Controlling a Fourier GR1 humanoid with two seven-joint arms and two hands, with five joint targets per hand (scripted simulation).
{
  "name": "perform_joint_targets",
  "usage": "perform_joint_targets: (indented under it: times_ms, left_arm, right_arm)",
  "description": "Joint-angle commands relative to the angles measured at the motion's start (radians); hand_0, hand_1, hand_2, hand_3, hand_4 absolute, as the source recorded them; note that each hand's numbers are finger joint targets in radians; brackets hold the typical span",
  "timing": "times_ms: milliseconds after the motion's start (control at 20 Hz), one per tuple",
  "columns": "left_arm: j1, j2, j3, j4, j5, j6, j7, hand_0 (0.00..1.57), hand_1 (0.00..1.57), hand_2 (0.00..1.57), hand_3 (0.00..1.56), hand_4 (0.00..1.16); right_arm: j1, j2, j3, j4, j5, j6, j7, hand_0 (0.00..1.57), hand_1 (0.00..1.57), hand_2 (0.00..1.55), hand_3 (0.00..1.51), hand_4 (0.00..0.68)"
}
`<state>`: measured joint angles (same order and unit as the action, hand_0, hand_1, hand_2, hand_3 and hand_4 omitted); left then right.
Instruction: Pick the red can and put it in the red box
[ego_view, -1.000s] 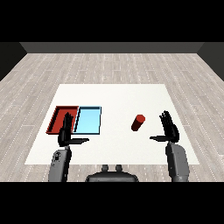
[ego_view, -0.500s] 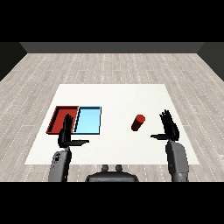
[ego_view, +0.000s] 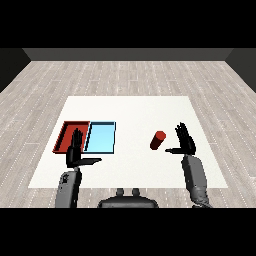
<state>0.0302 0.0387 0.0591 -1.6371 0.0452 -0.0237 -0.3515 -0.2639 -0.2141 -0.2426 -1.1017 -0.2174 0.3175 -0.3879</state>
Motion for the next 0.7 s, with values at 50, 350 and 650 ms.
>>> perform_joint_targets:
  times_ms: [50, 350, 650]
  left_arm:
    - [0.014, -0.016, -0.019, 0.032, -0.008, -0.008, -0.046, 0.00, 0.00, 0.00, 0.00, 0.00]
    - [-0.032, -0.019, -0.012, 0.004, 0.008, 0.014, 0.025, 0.00, 0.00, 0.00, 0.00, 0.00]
    - [0.004, -0.022, -0.014, 0.005, 0.003, 0.004, -0.026, 0.00, 0.00, 0.00, 0.00, 0.00]
  right_arm:
    - [-0.015, -0.013, -0.004, 0.063, -0.007, 0.007, -0.017, 0.00, 0.00, 0.00, 0.00, 0.000]
    - [-0.149, 0.018, -0.003, 0.233, -0.018, -0.004, -0.044, 0.00, 0.00, 0.00, 0.00, 0.000]
    - [-0.094, 0.076, 0.042, 0.175, -0.006, -0.052, -0.061, 0.00, 0.00, 0.00, 0.00, 0.000]
